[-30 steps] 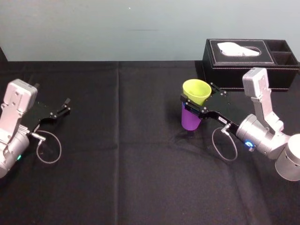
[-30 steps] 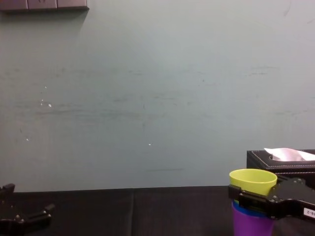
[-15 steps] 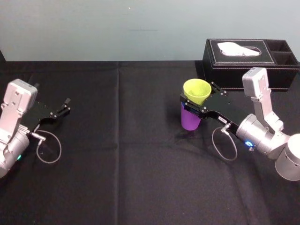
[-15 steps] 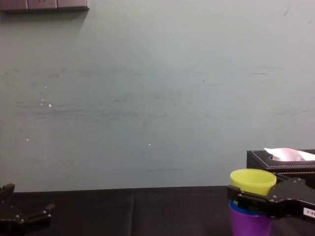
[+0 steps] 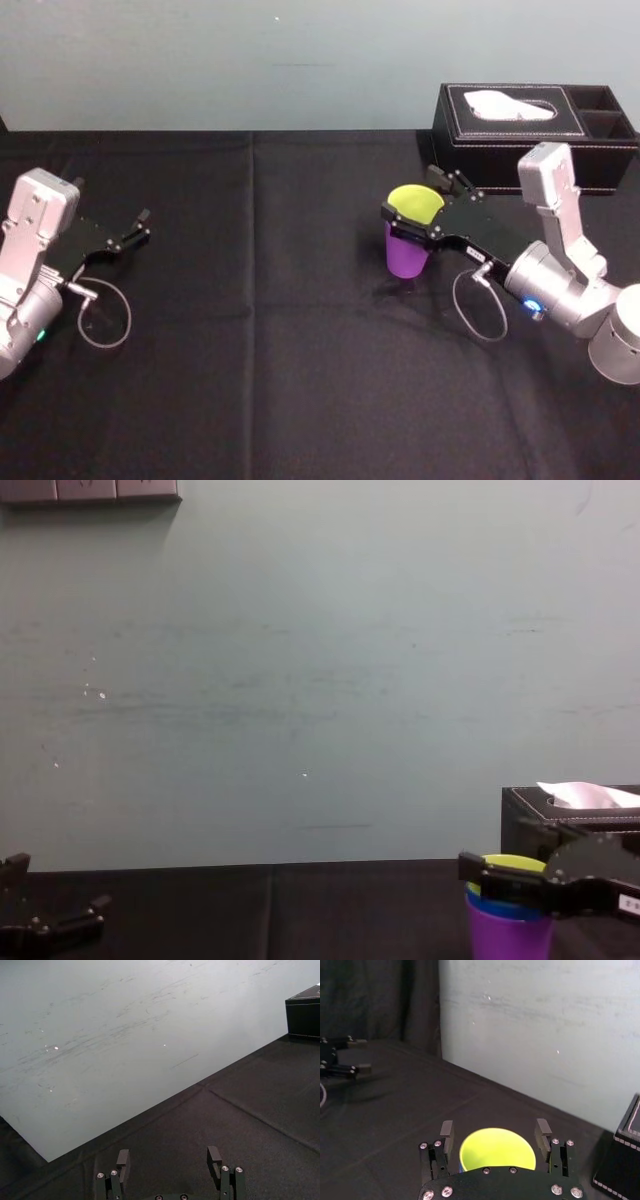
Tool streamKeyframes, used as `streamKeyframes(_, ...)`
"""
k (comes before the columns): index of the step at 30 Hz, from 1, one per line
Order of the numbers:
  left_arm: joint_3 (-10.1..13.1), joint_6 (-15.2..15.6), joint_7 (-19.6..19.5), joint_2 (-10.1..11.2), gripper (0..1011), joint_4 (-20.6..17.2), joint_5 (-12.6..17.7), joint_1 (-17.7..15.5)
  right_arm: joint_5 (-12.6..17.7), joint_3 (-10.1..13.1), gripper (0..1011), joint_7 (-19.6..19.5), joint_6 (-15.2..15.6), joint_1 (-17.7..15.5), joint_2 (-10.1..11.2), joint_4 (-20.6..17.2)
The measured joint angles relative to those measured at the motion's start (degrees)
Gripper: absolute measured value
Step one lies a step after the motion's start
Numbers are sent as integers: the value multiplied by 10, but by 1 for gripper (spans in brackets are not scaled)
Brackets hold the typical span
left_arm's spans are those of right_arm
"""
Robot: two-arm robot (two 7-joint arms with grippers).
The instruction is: Stack the three plastic cups sequentially using one hand.
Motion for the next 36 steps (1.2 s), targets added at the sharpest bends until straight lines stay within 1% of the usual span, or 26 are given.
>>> streamKeyframes(3, 0, 0, 0, 0, 1011, 0, 0, 0, 1, 5, 1000, 0, -2, -9, 4, -16)
streamKeyframes(5, 0, 0, 0, 0, 1011, 0, 0, 0, 6, 13, 1000, -3, -3, -19, 7, -34)
streamKeyframes(6, 0, 0, 0, 0, 1011, 0, 0, 0, 8, 19, 1000, -8, -3, -26, 8, -45)
streamKeyframes(10, 0, 0, 0, 0, 1011, 0, 0, 0, 7, 34, 1000, -34, -3, -43, 9, -67)
streamKeyframes(11, 0, 0, 0, 0, 1011, 0, 0, 0, 5, 44, 1000, -49, -5, -52, 8, -76)
streamKeyframes(13, 0, 0, 0, 0, 1011, 0, 0, 0, 2, 53, 1000, -65, -6, -60, 6, -83)
streamKeyframes(14, 0, 0, 0, 0, 1011, 0, 0, 0, -2, 64, 1000, -82, -7, -70, 3, -91)
streamKeyframes(17, 0, 0, 0, 0, 1011, 0, 0, 0, -11, 79, 1000, -112, -8, -83, -1, -99)
streamKeyframes(18, 0, 0, 0, 0, 1011, 0, 0, 0, -20, 89, 1000, -134, -9, -93, -5, -103)
streamKeyframes(19, 0, 0, 0, 0, 1011, 0, 0, 0, -25, 94, 1000, -145, -10, -97, -7, -105)
streamKeyframes(20, 0, 0, 0, 0, 1011, 0, 0, 0, -35, 102, 1000, -165, -12, -105, -12, -108)
streamKeyframes(22, 0, 0, 0, 0, 1011, 0, 0, 0, -44, 108, 1000, -182, -12, -111, -16, -110)
streamKeyframes(23, 0, 0, 0, 0, 1011, 0, 0, 0, -54, 113, 1000, -199, -12, -116, -20, -110)
streamKeyframes(26, 0, 0, 0, 0, 1011, 0, 0, 0, -73, 117, 1000, -223, -5, -123, -28, -108)
streamKeyframes(28, 0, 0, 0, 0, 1011, 0, 0, 0, -82, 118, 1000, -231, -2, -124, -32, -104)
streamKeyframes(29, 0, 0, 0, 0, 1011, 0, 0, 0, -92, 117, 1000, -240, 2, -125, -36, -100)
streamKeyframes(32, 0, 0, 0, 0, 1011, 0, 0, 0, -106, 116, 1000, -249, 8, -125, -41, -92)
streamKeyframes(36, 0, 0, 0, 0, 1011, 0, 0, 0, -125, 113, 1000, -259, 23, -119, -51, -76)
